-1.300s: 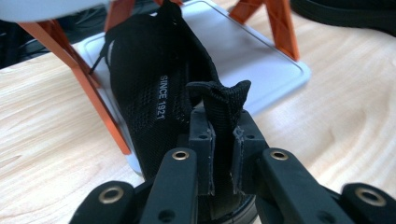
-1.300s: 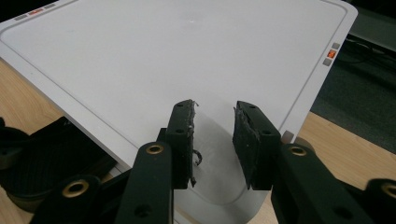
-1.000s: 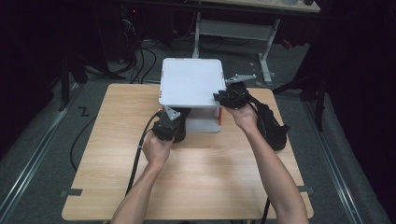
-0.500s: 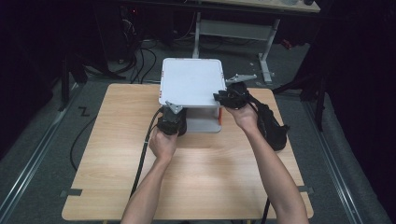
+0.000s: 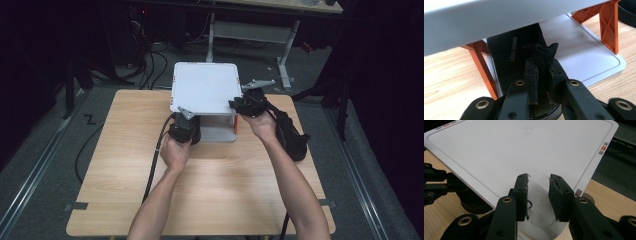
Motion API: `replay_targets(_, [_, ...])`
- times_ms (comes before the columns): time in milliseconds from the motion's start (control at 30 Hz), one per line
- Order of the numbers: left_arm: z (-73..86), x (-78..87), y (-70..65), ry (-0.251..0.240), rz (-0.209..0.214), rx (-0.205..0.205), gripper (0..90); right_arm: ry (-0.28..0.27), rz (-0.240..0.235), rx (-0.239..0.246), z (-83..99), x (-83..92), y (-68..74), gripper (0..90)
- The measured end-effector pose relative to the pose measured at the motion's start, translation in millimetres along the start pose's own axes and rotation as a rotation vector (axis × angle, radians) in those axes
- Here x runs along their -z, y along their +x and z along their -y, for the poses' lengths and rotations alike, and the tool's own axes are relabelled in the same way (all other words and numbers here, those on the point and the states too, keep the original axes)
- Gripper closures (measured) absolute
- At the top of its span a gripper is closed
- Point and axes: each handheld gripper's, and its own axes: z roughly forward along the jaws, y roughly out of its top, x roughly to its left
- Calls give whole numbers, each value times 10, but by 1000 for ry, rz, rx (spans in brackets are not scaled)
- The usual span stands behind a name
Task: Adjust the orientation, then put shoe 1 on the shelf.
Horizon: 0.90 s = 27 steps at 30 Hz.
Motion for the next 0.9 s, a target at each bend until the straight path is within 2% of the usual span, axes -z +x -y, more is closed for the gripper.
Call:
replay_targets(67, [2, 10, 4, 5, 7, -12, 799, 0, 1, -3, 3, 1, 3, 686])
replay_targets(200, [-8, 23, 12, 6, 20, 1, 779, -7, 6, -2, 13, 3, 10, 685])
replay_targets(333, [-21, 42, 18, -1, 30, 23, 720, -7, 9, -2, 12, 4, 13, 684])
replay_targets(367, [-38, 59, 29, 3, 31, 28, 691, -3, 10, 0, 9, 4, 16, 684])
replay_targets(400, [-64, 82, 42, 0, 36, 44, 619, 5, 9, 3, -5, 3, 14, 683])
replay_targets(500, [-98, 111, 64, 4, 44, 55, 524, 3, 8, -2, -3, 2, 10, 683])
replay_targets(533, [-116, 134, 77, 10, 58, 61, 524, 3, 8, -2, -3, 2, 10, 683])
replay_targets(567, [-141, 189, 88, 7, 92, 82, 473, 0, 12, -3, 4, 4, 20, 682])
replay_targets(633, [-148, 218, 96, 6, 100, 80, 449, 0, 14, -2, 5, 5, 21, 682])
replay_targets(667, [-165, 281, 120, 3, 126, 95, 434, -1, 11, -1, 5, 5, 13, 682])
replay_targets(700, [-165, 281, 120, 3, 126, 95, 426, -2, 10, -2, 6, 6, 11, 682])
replay_targets(733, [-177, 353, 153, -1, 148, 98, 418, -1, 11, -1, 6, 6, 13, 680])
replay_targets(833, [-181, 436, 195, 5, 164, 101, 400, 0, 15, -3, 4, 6, 19, 677])
replay_targets(900, [-187, 586, 274, -1, 174, 103, 398, -10, 22, -11, 16, 8, 20, 661])
